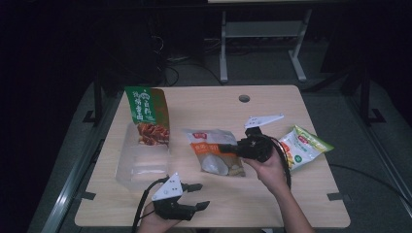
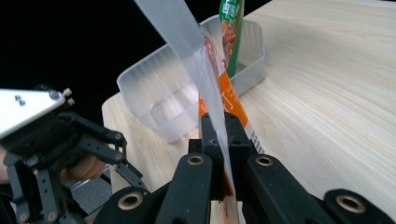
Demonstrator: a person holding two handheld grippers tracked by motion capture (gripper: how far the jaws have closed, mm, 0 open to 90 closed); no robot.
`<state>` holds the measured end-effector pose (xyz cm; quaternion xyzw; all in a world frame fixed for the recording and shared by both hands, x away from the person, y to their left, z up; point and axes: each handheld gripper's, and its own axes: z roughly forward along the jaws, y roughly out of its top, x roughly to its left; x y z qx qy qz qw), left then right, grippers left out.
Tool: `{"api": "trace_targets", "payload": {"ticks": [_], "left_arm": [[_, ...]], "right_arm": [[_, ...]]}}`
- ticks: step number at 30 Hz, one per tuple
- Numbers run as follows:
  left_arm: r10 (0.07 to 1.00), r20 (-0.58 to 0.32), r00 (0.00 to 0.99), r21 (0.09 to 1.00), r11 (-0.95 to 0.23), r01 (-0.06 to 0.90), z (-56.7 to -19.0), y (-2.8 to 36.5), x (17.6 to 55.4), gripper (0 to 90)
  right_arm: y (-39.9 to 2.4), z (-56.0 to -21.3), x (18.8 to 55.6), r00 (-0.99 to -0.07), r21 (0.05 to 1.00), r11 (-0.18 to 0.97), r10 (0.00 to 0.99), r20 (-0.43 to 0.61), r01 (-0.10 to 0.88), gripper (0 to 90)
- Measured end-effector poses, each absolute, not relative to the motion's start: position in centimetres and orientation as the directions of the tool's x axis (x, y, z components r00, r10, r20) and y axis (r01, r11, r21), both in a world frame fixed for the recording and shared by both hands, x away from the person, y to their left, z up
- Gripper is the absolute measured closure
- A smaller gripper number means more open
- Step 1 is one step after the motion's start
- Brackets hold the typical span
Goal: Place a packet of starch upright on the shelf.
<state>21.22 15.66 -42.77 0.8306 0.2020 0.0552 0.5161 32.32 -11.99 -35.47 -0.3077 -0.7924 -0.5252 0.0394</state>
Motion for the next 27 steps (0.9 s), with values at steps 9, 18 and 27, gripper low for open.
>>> {"api": "trace_targets", "payload": {"ticks": [9, 18, 27], "left_arm": [[0.369, -0.118, 0.922, 0.867, -0.414, 0.277, -42.7, 15.5, 20.5, 36.1], [0.374, -0.116, 0.920, 0.868, -0.412, 0.277, -42.8, 15.5, 20.3, 32.8], [0.393, -0.092, 0.915, 0.867, -0.420, 0.267, -42.8, 15.6, 20.4, 31.1]], "right_arm": [[-10.8, -34.0, 33.6, -0.820, 0.824, 0.244, 0.427, 0.382, 0.511, 90.0], [-8.6, -32.0, 34.6, -0.836, 0.833, 0.249, 0.400, 0.376, 0.494, 90.0], [-5.3, -30.5, 35.9, -0.855, 0.840, 0.254, 0.351, 0.381, 0.479, 90.0]]}}
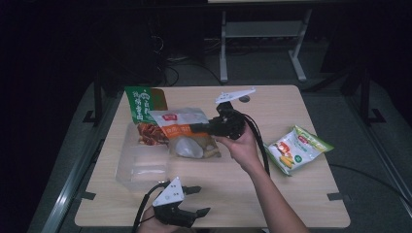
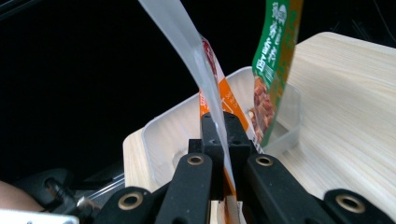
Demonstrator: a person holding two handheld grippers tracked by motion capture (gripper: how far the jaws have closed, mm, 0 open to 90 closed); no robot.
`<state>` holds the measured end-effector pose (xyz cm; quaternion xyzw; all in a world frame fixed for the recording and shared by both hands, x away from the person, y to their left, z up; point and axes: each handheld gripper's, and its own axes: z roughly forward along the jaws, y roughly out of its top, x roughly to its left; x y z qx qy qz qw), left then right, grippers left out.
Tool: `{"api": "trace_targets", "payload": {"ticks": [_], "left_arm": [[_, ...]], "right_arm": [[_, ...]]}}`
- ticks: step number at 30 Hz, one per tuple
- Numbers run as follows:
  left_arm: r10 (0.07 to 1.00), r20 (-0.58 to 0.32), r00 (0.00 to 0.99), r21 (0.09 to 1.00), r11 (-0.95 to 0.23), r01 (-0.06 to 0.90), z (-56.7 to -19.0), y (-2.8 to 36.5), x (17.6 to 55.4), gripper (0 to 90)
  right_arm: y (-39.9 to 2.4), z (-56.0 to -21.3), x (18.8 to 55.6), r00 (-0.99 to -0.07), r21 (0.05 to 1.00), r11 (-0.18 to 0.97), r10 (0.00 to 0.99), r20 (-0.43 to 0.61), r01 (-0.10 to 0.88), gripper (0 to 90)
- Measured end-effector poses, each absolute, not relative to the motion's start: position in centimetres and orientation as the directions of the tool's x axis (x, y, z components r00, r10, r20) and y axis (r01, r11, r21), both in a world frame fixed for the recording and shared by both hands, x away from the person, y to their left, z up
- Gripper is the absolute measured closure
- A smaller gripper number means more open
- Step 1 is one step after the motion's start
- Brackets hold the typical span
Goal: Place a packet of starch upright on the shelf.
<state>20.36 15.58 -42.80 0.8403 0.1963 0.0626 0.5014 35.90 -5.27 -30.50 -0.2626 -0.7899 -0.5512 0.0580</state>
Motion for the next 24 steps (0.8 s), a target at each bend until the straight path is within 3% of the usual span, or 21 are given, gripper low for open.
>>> {"api": "trace_targets", "payload": {"ticks": [24], "left_arm": [[0.405, -0.077, 0.911, 0.871, -0.417, 0.259, -43.1, 15.9, 20.8, 30.5]], "right_arm": [[3.9, -30.3, 38.2, -0.886, 0.829, 0.336, 0.295, 0.359, 0.448, 90.0]]}}
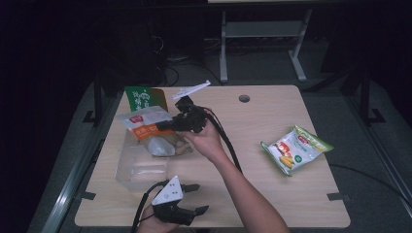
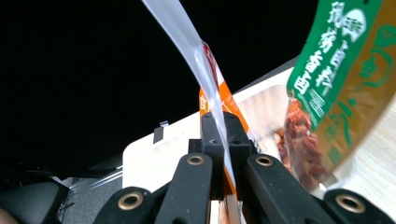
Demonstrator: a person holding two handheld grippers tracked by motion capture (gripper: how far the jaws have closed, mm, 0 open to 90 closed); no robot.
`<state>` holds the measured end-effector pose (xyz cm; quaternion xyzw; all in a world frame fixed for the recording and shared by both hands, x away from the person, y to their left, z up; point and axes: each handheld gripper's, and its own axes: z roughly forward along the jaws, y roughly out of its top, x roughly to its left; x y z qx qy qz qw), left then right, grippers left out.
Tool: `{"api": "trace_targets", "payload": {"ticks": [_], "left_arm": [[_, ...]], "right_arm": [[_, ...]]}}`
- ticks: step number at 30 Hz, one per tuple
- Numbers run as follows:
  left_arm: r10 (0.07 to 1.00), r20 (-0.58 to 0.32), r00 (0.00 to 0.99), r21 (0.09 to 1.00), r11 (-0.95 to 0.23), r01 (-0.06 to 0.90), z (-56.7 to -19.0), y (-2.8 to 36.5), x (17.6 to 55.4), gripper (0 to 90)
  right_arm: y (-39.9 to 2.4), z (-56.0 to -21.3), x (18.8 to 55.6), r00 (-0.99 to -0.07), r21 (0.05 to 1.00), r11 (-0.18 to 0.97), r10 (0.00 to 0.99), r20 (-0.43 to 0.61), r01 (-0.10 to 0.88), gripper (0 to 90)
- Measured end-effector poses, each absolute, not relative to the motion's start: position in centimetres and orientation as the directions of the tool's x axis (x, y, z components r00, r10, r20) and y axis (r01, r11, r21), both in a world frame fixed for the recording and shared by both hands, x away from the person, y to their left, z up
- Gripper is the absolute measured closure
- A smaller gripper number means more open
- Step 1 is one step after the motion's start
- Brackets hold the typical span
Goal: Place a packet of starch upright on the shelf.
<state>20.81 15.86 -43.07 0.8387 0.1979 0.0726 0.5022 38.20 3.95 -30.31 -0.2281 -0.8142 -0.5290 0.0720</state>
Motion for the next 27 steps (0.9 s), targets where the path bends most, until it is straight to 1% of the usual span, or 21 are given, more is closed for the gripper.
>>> {"api": "trace_targets", "payload": {"ticks": [14, 27], "left_arm": [[0.402, -0.063, 0.914, 0.871, -0.424, 0.247, -43.3, 15.8, 20.7, 30.5], [0.397, -0.038, 0.917, 0.868, -0.441, 0.227, -43.4, 15.8, 20.8, 30.5]], "right_arm": [[8.9, -31.8, 39.3, -0.881, 0.806, 0.366, 0.279, 0.382, 0.465, 90.0], [11.6, -33.8, 40.7, -0.863, 0.774, 0.386, 0.286, 0.417, 0.502, 90.0]]}}
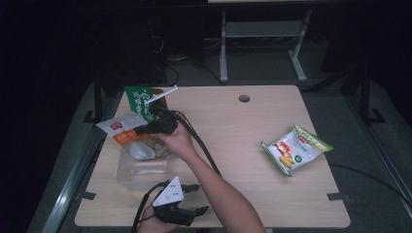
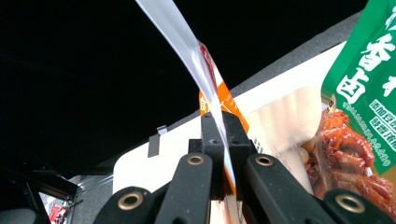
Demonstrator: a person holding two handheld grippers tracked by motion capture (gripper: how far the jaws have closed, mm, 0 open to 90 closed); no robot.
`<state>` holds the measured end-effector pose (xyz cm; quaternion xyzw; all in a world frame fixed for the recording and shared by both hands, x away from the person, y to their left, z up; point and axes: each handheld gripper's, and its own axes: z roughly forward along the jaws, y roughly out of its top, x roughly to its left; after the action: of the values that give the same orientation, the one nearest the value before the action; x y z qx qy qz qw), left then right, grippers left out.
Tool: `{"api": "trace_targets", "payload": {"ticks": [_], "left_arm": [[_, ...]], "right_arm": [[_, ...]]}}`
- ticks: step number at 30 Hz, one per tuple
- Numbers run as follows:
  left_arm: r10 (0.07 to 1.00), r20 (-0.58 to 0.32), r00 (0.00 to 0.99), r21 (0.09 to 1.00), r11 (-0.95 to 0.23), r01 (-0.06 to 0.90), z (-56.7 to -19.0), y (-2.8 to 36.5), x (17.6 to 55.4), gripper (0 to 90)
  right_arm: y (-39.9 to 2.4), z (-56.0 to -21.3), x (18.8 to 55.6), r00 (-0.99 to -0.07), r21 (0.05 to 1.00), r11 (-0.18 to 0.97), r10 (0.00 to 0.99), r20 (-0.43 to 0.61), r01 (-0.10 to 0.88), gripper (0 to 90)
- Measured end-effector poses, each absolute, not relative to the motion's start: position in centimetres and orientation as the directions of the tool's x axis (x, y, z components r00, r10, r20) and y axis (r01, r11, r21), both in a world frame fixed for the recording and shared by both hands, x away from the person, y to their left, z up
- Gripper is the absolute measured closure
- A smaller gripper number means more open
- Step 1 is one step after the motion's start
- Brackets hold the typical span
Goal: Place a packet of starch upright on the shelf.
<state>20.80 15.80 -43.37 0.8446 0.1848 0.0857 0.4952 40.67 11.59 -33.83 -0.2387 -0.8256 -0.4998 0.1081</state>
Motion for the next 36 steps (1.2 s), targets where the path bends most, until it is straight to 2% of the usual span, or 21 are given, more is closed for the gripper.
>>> {"api": "trace_targets", "payload": {"ticks": [10, 15, 23, 28, 36], "left_arm": [[0.400, -0.036, 0.916, 0.874, -0.432, 0.223, -43.2, 16.1, 20.8, 30.5], [0.399, -0.044, 0.916, 0.874, -0.429, 0.229, -43.3, 15.9, 20.7, 30.6], [0.395, -0.048, 0.917, 0.873, -0.429, 0.231, -43.3, 15.8, 20.7, 30.6], [0.394, -0.047, 0.918, 0.870, -0.435, 0.231, -43.4, 15.8, 20.7, 30.5], [0.390, -0.053, 0.919, 0.870, -0.434, 0.234, -43.5, 15.7, 20.8, 30.4]], "right_arm": [[12.5, -35.0, 41.1, -0.840, 0.756, 0.369, 0.283, 0.462, 0.540, 90.0], [13.0, -35.7, 41.1, -0.844, 0.751, 0.387, 0.299, 0.446, 0.534, 89.9], [12.3, -36.2, 41.1, -0.839, 0.747, 0.389, 0.320, 0.439, 0.539, 84.9], [11.4, -36.1, 41.0, -0.842, 0.736, 0.416, 0.343, 0.416, 0.534, 85.3], [10.3, -36.5, 40.9, -0.842, 0.731, 0.422, 0.325, 0.430, 0.536, 83.2]]}}
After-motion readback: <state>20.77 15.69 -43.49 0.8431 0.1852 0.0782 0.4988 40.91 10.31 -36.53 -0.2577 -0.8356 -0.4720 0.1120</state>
